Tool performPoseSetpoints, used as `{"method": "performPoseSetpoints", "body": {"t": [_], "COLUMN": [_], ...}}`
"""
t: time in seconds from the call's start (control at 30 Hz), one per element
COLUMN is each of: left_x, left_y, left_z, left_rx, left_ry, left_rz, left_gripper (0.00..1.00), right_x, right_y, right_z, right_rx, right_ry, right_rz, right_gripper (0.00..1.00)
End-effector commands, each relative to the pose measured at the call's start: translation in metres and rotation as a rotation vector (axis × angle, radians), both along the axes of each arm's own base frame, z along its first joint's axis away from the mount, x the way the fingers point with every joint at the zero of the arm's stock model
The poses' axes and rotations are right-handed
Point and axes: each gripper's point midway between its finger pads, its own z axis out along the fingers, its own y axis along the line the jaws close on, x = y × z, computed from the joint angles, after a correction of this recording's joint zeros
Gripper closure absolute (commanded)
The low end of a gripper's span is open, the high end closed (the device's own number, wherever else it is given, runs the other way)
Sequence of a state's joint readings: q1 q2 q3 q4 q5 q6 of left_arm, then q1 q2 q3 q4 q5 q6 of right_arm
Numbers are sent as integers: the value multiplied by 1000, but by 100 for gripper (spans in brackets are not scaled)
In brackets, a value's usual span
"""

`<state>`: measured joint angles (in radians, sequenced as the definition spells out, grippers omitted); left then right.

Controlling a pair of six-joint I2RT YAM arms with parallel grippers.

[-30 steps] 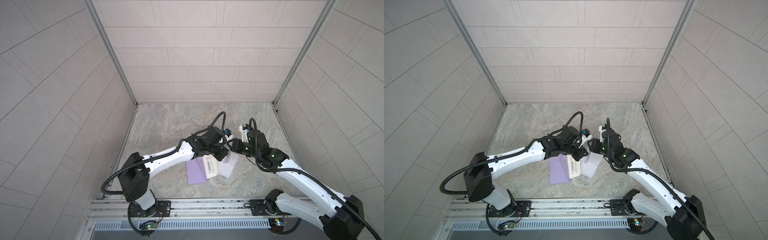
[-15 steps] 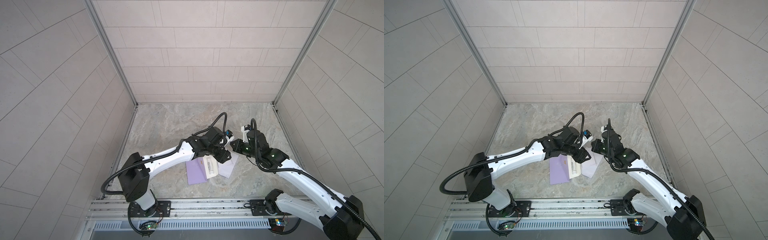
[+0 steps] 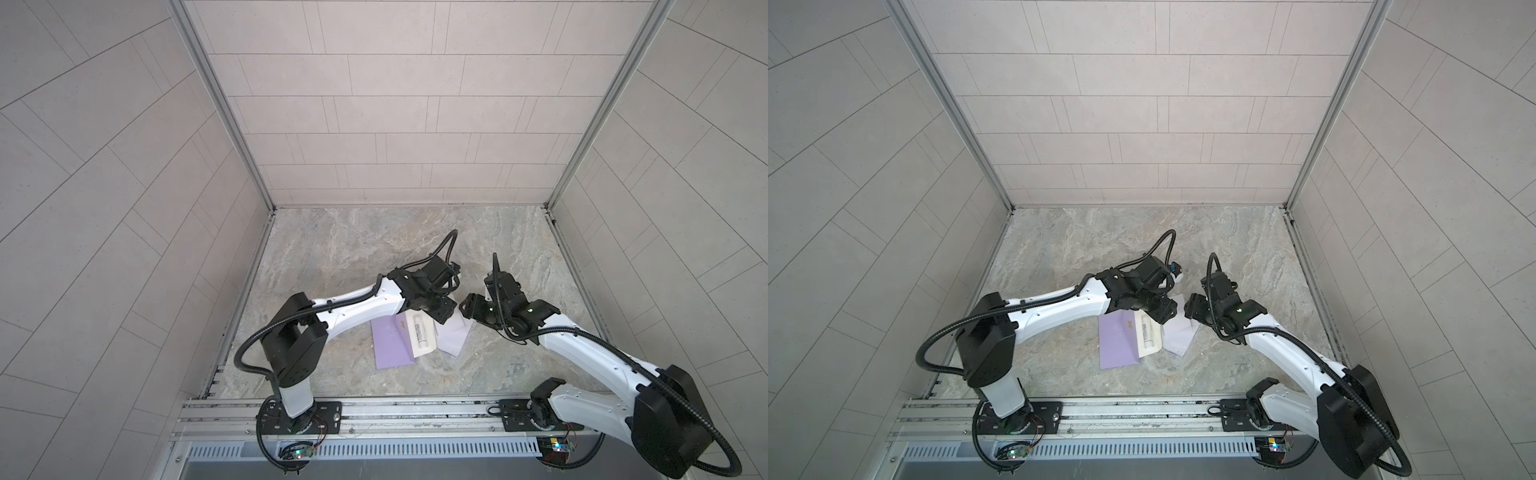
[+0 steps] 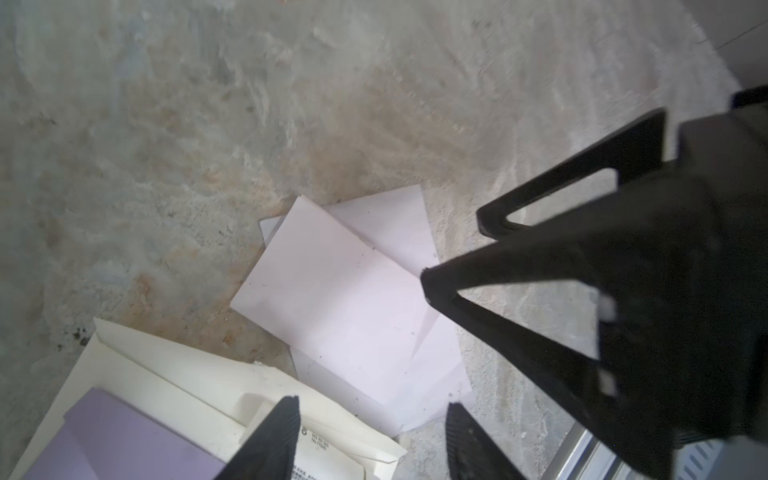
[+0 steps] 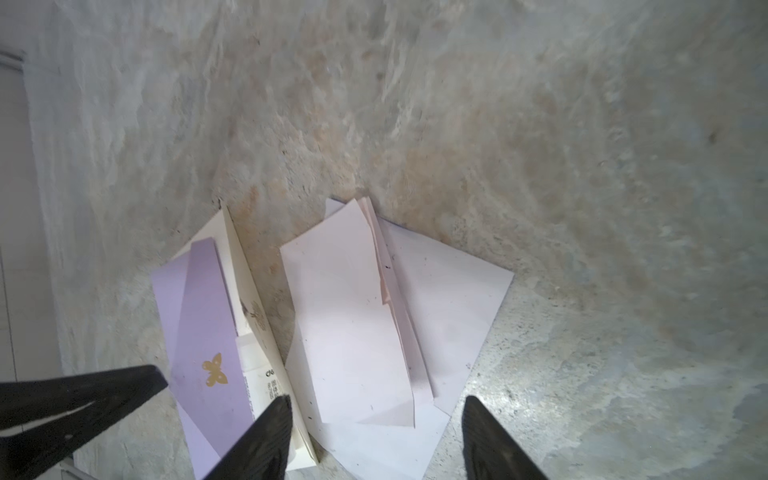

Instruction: Place the letter into the envelope and seal it

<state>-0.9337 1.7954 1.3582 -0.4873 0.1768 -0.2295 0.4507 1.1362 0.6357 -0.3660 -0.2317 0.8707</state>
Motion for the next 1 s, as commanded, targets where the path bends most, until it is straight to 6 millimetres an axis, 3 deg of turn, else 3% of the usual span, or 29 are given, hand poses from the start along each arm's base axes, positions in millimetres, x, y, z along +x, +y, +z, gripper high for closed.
{"method": "performPoseSetpoints", "body": {"t": [0.0,0.13,0.4,0.57,0.73,0.97], "left_x": [12,18,19,20,21,21], "left_y": [8,-1,4,3,3,7], "left_z": [-11,-21,-46,-58,-67,-83], "left_rx": [74,81,147,172,202,255], "left_ry": [28,47,80,97,110,132], "left_rz": [70,74,91,103,102,101], "left_gripper": [43,46,48,56,61,73], "right_x": [0,2,11,10,6,5], "right_y": [12,17,17,19,23,26], "right_z": [-1,-12,-39,-56,-62,-56], "right_rx": [18,24,-9,-5,20,47], "right_ry": [4,45,126,166,200,173], "right_rz": [107,162,201,213,235,234], "right_gripper": [33,33,33,34,35,36]}}
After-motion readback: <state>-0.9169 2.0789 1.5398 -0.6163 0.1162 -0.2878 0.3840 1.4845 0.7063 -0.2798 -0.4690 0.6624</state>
